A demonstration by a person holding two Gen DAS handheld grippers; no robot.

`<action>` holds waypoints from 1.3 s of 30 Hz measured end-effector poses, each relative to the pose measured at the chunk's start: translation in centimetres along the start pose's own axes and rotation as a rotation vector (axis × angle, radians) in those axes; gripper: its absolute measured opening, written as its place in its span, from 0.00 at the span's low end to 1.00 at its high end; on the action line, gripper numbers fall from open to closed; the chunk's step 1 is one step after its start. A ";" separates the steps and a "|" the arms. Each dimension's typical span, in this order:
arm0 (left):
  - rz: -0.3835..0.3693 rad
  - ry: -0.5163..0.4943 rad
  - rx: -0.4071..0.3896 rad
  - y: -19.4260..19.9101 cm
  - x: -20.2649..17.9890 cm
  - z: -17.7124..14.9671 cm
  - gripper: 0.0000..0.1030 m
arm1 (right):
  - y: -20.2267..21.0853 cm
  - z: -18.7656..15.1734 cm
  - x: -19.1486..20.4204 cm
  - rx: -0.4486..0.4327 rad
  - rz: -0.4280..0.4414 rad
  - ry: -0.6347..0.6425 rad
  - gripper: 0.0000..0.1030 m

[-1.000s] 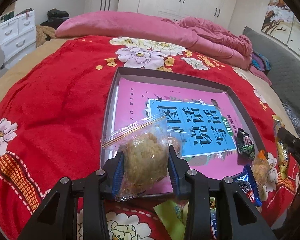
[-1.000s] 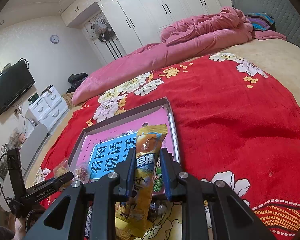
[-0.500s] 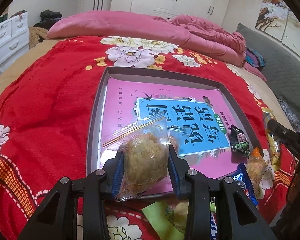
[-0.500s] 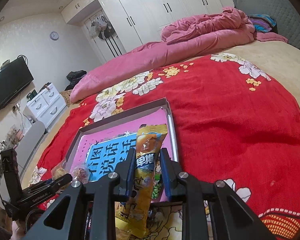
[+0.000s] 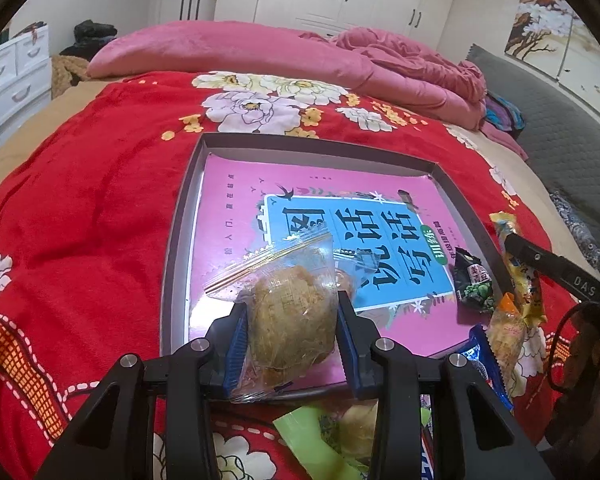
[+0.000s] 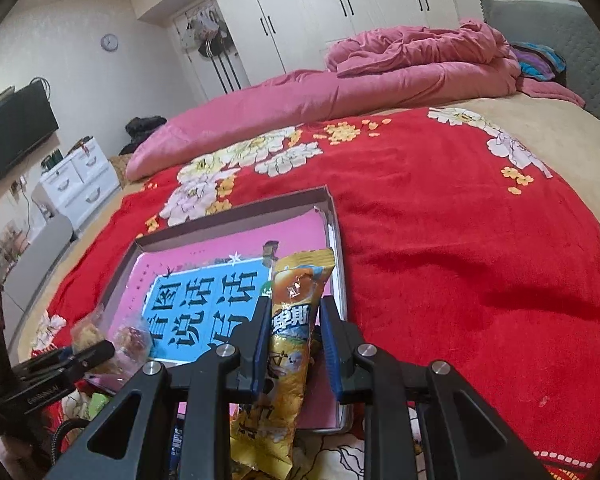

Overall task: Organize snacks
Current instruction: 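Lower the brown-snack zip bag onto the pink book with the left gripper while the right lowers the yellow bag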

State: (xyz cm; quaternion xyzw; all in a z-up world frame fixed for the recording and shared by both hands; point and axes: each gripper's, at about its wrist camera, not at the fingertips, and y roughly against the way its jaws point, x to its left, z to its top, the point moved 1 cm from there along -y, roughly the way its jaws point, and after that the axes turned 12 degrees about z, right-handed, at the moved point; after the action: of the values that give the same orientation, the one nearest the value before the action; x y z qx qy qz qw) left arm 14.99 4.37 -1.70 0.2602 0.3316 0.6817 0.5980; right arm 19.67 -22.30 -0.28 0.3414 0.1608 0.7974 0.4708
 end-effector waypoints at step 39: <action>0.013 0.058 0.009 -0.8 1.5 0.5 0.42 | -3.3 -0.9 0.1 0.100 0.055 -0.025 0.24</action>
State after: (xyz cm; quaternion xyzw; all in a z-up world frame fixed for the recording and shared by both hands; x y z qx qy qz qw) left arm 15.71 6.03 -2.05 0.2452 0.3503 0.6914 0.5824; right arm 21.12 -20.49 -2.77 0.3787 0.1853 0.7968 0.4328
